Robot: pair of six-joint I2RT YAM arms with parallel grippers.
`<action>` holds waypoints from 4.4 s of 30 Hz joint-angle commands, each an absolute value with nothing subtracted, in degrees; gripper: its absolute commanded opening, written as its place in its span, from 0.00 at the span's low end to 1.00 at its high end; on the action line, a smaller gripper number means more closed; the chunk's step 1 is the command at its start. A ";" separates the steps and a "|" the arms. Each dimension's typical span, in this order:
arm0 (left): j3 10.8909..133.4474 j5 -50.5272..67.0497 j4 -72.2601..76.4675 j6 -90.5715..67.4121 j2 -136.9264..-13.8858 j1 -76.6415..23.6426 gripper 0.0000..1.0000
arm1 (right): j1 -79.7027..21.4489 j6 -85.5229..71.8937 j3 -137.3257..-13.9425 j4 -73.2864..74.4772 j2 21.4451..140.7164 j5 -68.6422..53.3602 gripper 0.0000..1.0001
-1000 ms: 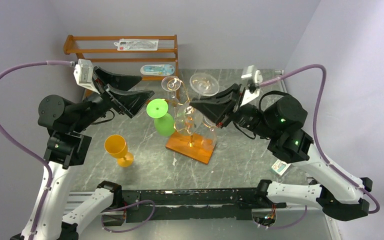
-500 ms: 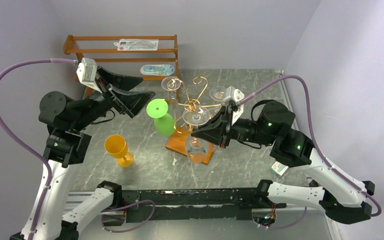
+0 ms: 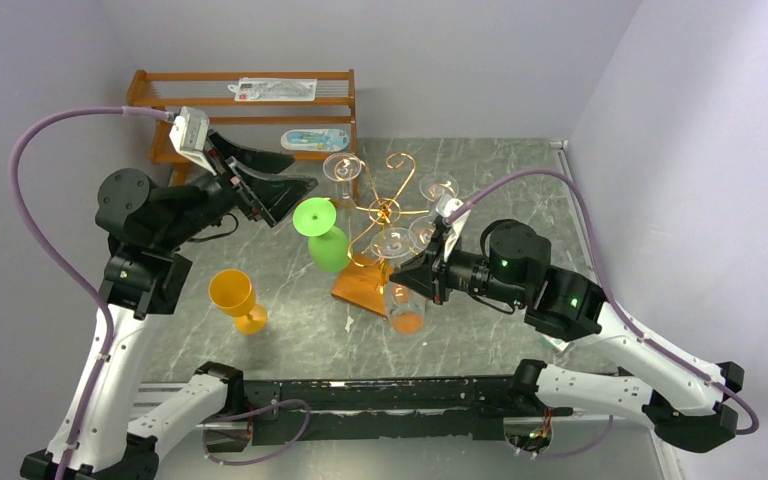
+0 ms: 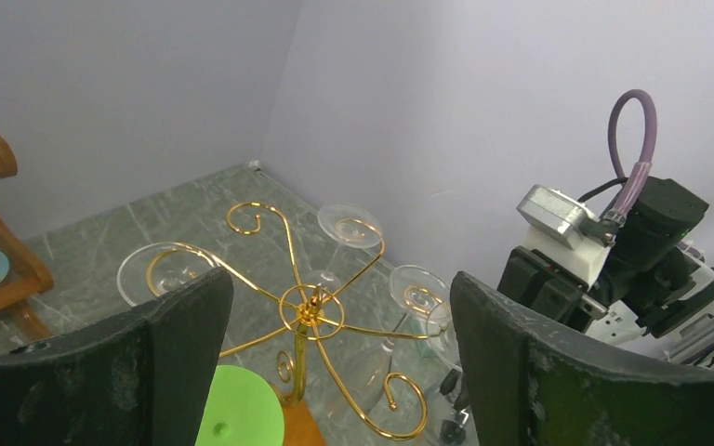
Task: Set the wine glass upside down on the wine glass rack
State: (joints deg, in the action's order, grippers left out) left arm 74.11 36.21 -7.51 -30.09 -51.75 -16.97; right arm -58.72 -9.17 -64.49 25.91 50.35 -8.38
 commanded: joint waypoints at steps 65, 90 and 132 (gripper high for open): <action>74.09 30.64 -15.92 -30.47 -55.28 -16.79 0.92 | -71.70 -10.32 -54.68 7.31 52.37 24.64 0.00; 73.84 29.27 -16.82 -29.15 -55.34 -16.79 0.92 | -76.37 -10.00 -57.69 4.01 59.15 32.73 0.00; 73.72 28.90 -18.37 -28.96 -54.70 -16.77 0.92 | -76.34 -1.98 -54.84 -1.07 58.04 19.39 0.02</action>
